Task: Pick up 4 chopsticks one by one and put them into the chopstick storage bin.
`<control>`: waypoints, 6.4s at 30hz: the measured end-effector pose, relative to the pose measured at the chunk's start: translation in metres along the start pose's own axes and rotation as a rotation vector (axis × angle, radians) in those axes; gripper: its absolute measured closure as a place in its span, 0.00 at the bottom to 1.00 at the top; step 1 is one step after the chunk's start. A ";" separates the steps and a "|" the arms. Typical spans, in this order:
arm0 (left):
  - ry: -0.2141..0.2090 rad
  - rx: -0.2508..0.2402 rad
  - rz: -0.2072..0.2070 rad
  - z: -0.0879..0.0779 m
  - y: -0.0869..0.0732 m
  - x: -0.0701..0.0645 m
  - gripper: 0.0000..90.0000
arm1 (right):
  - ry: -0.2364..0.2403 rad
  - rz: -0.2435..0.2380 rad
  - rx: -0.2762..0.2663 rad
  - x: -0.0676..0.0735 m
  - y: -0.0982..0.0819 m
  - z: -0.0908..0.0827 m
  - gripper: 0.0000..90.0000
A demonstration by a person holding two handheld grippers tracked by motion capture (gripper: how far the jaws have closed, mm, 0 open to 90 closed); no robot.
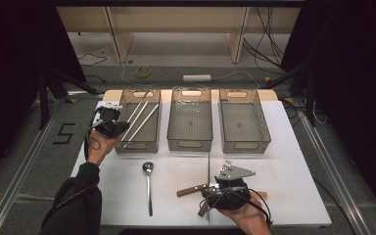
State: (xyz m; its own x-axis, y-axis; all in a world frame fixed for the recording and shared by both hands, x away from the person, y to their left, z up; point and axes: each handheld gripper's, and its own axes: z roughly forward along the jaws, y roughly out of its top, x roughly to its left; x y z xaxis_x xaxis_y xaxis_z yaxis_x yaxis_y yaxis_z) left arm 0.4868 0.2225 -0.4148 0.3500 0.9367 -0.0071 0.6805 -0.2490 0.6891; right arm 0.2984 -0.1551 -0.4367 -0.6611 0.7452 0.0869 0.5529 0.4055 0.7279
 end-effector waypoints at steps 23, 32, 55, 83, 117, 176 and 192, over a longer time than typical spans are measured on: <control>-0.070 -0.073 -0.065 -0.033 -0.010 -0.021 0.41 | -0.034 0.023 0.109 0.001 -0.008 0.013 0.53; -0.098 -0.135 -0.014 -0.059 -0.033 -0.047 0.32 | 0.006 0.019 0.216 0.007 -0.012 0.013 0.60; -0.166 -0.154 0.064 -0.073 -0.078 -0.085 0.27 | 0.034 0.006 0.306 0.012 -0.023 0.016 0.66; -0.199 -0.148 0.107 -0.073 -0.083 -0.094 0.27 | 0.023 0.076 0.372 -0.010 -0.029 0.011 0.76; -0.229 -0.150 0.124 -0.072 -0.083 -0.098 0.27 | -0.030 0.053 0.329 -0.030 -0.025 -0.011 0.95; -0.443 0.071 0.763 -0.050 -0.077 -0.189 0.56 | 0.194 -0.413 0.292 0.009 0.032 -0.006 0.95; -0.491 0.115 0.916 -0.060 -0.078 -0.189 0.82 | 0.255 -0.472 0.283 0.008 0.031 -0.008 0.94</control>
State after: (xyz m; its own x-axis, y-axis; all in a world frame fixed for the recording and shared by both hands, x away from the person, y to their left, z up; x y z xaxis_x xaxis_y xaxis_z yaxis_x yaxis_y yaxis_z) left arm 0.3289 0.0799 -0.4238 0.9683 0.1811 0.1721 0.0709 -0.8595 0.5062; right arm 0.3064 -0.1410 -0.4080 -0.9493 0.3141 -0.0155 0.2603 0.8123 0.5219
